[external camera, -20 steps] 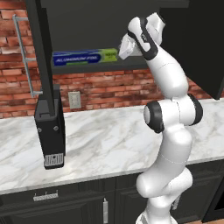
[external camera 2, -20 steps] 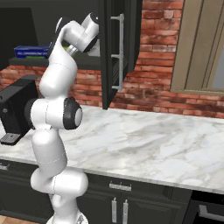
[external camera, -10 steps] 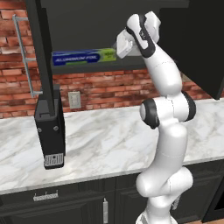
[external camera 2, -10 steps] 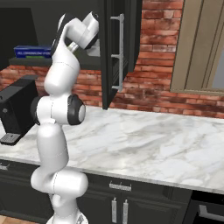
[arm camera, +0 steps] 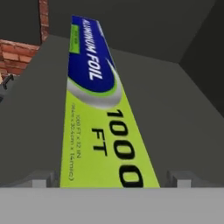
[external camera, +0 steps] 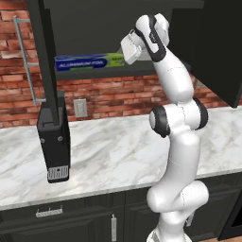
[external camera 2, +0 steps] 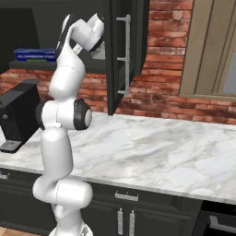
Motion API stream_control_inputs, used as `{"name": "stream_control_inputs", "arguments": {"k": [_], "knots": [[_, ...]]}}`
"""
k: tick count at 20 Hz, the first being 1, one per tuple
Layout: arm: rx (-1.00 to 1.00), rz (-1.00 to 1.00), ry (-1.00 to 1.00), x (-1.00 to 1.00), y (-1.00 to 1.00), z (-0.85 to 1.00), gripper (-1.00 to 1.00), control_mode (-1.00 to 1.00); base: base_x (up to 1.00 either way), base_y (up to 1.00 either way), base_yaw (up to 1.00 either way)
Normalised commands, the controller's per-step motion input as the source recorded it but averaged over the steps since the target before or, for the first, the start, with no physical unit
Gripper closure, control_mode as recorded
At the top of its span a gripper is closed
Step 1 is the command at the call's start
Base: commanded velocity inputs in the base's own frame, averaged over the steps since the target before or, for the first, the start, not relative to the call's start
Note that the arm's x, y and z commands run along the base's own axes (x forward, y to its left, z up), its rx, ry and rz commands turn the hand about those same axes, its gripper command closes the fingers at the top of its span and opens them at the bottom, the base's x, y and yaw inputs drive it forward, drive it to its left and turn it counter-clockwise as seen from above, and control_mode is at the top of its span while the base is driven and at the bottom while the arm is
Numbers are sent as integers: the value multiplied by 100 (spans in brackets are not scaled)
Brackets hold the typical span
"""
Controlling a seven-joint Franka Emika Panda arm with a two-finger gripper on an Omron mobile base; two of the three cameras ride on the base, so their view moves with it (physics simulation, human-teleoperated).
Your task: Retrieve the tupperware and aluminum foil from the cabinet and place them on the dining counter near the plate with onion and mushroom to prepare for storing leftovers.
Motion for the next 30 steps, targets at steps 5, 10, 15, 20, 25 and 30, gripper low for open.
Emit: {"name": "stream_control_inputs", "arguments": {"k": [5,10,15,20,25,30], "knots": [[0,8,0,0,20,-40,100,-100,0,0,0],[0,1,0,-11,3,-32,100,-100,0,0,0],[0,0,0,-66,10,-27,100,-100,0,0,0],[0,-9,-2,-100,9,-41,100,-100,0,0,0],[0,-21,-15,-100,0,-48,100,-100,0,0,0],[0,-20,-23,-100,0,-43,100,-100,0,0,0]]}}
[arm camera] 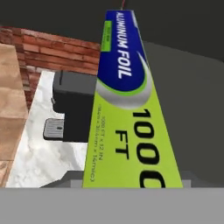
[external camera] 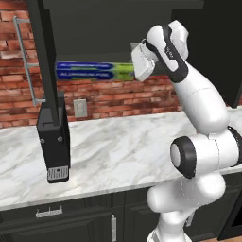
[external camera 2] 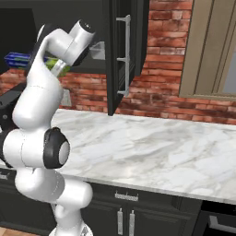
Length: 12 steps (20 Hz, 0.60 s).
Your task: Retrieve the tupperware and aluminum foil from the cabinet and place them on the dining counter near the plate with onion and mushroom to prepare for storing leftovers.
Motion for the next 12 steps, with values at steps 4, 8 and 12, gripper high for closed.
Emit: {"name": "stream_control_inputs", "arguments": {"k": [4,8,12], "knots": [[4,-10,-10,-100,-1,4,100,-100,0,0,0],[2,-7,0,-100,-4,26,100,-100,0,0,0],[0,-7,6,-100,-23,3,100,-100,0,0,0]]}}
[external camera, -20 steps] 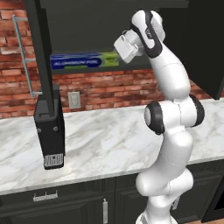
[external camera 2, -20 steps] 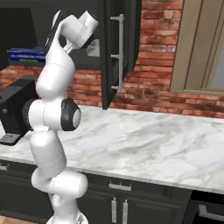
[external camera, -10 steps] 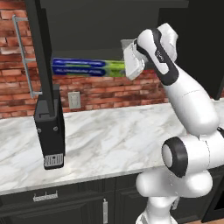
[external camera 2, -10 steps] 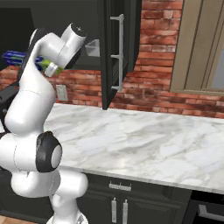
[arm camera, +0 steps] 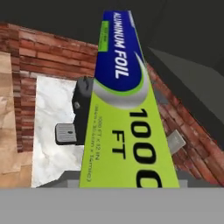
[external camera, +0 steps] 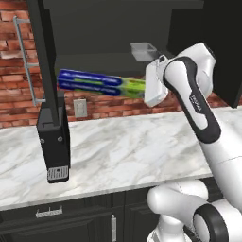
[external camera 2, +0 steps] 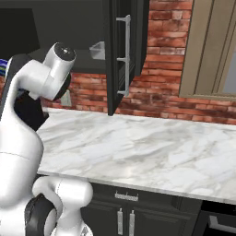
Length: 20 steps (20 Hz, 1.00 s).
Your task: Retrieve the tupperware and aluminum foil from the cabinet and place them on the dining counter near the plate with onion and mushroom to prepare for storing leftovers.
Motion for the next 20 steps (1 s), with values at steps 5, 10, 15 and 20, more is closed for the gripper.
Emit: {"name": "stream_control_inputs", "arguments": {"k": [5,10,15,20], "knots": [[-3,-11,27,-100,-61,0,100,-100,0,0,0],[-17,-13,40,-93,-38,-15,100,-100,0,0,0],[-30,-15,51,-42,-2,-43,100,-100,0,0,0],[-17,-15,27,0,-1,-9,100,-100,0,0,0]]}}
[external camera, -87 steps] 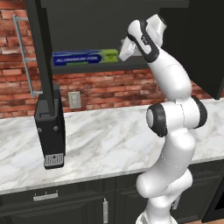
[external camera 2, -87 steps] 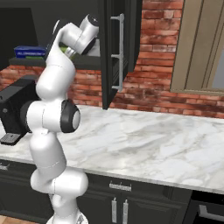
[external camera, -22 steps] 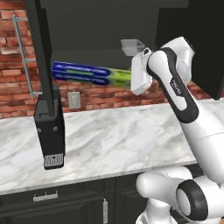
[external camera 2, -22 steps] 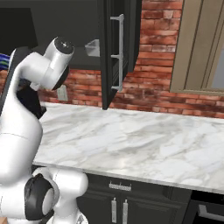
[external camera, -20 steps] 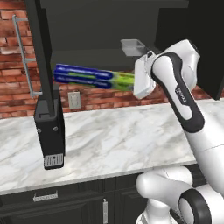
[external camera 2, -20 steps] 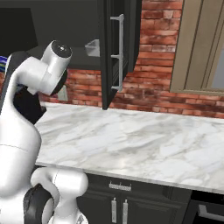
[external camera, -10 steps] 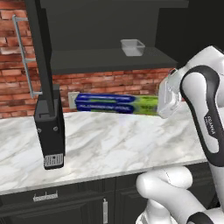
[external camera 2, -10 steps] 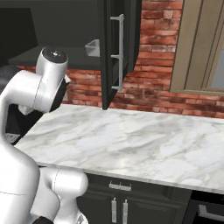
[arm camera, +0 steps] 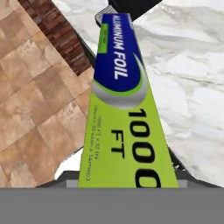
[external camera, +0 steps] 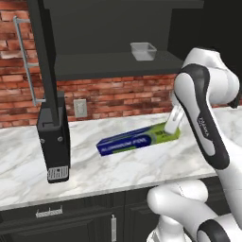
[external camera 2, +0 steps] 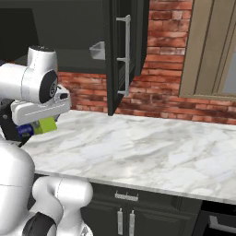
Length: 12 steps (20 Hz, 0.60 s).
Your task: Retrieve the tupperware and aluminum foil from the cabinet and place them on the dining counter near the plate with onion and mushroom to prepare for storing leftovers.
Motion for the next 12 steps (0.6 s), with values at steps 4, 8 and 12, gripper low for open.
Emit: {"name": "stream_control_inputs", "arguments": {"k": [4,8,12], "knots": [[-3,-9,2,0,0,0,100,-100,0,0,0],[0,0,0,0,0,0,100,-100,0,0,0],[0,0,0,0,0,0,100,100,-7,0,0]]}}
